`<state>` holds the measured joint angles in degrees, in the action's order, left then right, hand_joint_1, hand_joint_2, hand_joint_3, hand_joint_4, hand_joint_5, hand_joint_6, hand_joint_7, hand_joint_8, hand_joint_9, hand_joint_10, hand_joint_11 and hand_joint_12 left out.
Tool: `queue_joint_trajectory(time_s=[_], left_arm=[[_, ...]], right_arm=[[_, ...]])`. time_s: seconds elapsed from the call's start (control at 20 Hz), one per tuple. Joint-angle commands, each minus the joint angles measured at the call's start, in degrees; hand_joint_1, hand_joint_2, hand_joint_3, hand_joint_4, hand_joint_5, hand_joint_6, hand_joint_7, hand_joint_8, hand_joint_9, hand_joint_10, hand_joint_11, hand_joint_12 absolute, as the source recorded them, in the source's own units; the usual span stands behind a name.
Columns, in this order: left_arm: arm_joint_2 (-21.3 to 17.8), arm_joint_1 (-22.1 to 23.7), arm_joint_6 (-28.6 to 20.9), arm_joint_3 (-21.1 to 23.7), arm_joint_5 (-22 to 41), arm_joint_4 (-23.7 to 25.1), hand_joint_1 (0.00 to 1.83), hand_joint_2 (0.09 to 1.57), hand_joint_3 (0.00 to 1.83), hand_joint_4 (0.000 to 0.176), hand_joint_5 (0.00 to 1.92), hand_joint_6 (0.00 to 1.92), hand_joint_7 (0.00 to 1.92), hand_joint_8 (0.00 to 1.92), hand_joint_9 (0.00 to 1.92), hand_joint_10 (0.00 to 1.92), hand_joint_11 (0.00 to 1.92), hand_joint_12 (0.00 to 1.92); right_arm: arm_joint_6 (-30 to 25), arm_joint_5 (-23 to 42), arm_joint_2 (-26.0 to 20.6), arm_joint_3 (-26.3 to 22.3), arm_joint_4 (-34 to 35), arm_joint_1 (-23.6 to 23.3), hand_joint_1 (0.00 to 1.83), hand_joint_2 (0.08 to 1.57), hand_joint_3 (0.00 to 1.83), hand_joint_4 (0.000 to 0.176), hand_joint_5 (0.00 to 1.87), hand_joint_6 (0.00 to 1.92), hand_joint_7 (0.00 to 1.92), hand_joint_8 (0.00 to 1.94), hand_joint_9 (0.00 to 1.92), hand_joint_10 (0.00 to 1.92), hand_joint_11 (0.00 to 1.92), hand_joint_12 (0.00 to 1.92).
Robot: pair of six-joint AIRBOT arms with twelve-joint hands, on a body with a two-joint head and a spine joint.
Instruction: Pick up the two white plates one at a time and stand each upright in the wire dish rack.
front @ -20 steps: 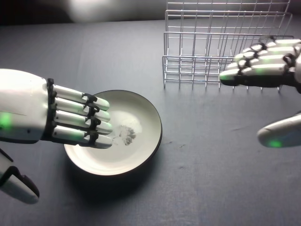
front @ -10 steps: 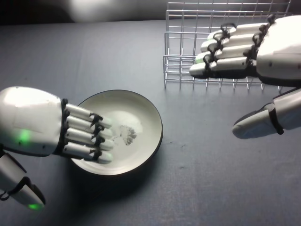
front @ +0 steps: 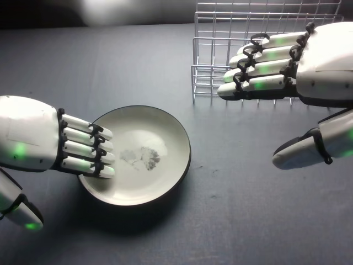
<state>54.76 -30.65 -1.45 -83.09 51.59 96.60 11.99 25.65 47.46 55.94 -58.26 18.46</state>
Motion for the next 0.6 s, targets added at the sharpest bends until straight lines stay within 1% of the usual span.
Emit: queue_joint_trajectory(time_s=[0.0,0.05,0.25,0.3,0.4,0.45,0.55], left_arm=[[-0.2,0.3,0.0,-0.4,1.3,-3.1,0.00,1.12,0.01,0.000,0.03,0.01,0.00,0.00,0.00,0.00,0.00,0.00],[-0.2,0.3,0.0,-0.6,1.3,-3.0,0.00,1.12,0.01,0.000,0.02,0.00,0.00,0.00,0.00,0.00,0.00,0.00],[-0.2,0.2,0.0,-1.2,1.3,-1.8,0.00,1.12,0.01,0.000,0.00,0.00,0.00,0.00,0.00,0.00,0.00,0.00],[-0.1,0.1,0.0,-1.4,1.3,-1.5,0.00,1.12,0.01,0.000,0.00,0.00,0.00,0.00,0.00,0.00,0.00,0.00],[0.2,-0.3,0.0,-1.9,1.3,-1.4,0.00,1.13,0.01,0.000,0.02,0.01,0.00,0.00,0.00,0.00,0.00,0.00],[0.3,-0.4,0.0,-2.0,1.3,-1.4,0.00,1.14,0.02,0.000,0.02,0.01,0.00,0.00,0.00,0.00,0.00,0.00],[0.3,-0.8,0.0,-2.1,1.0,-1.4,0.00,1.14,0.02,0.000,0.01,0.00,0.00,0.00,0.00,0.00,0.00,0.00]], right_arm=[[0.9,4.2,-0.3,0.1,2.2,-0.8,0.00,1.11,0.00,0.000,0.16,0.01,0.15,0.00,0.10,0.00,0.00,0.28],[1.7,4.3,-0.3,0.1,2.2,-0.7,0.00,1.12,0.00,0.000,0.18,0.01,0.16,0.00,0.11,0.00,0.00,0.31],[5.5,5.1,-0.4,0.4,2.2,-0.7,0.00,1.12,0.00,0.000,0.14,0.00,0.12,0.00,0.08,0.00,0.00,0.22],[7.6,5.8,-0.4,0.6,2.2,-0.6,0.00,1.12,0.00,0.000,0.15,0.00,0.13,0.00,0.09,0.00,0.00,0.26],[9.7,5.5,-0.4,0.6,2.2,-0.7,0.00,1.12,0.00,0.000,0.13,0.00,0.12,0.00,0.08,0.00,0.00,0.25],[10.2,5.6,-0.4,0.7,2.2,-0.7,0.00,1.12,0.00,0.000,0.15,0.00,0.13,0.00,0.09,0.00,0.00,0.31],[10.8,5.7,-0.4,0.6,2.2,-0.7,0.00,1.12,0.00,0.000,0.15,0.00,0.13,0.00,0.09,0.00,0.00,0.30]])
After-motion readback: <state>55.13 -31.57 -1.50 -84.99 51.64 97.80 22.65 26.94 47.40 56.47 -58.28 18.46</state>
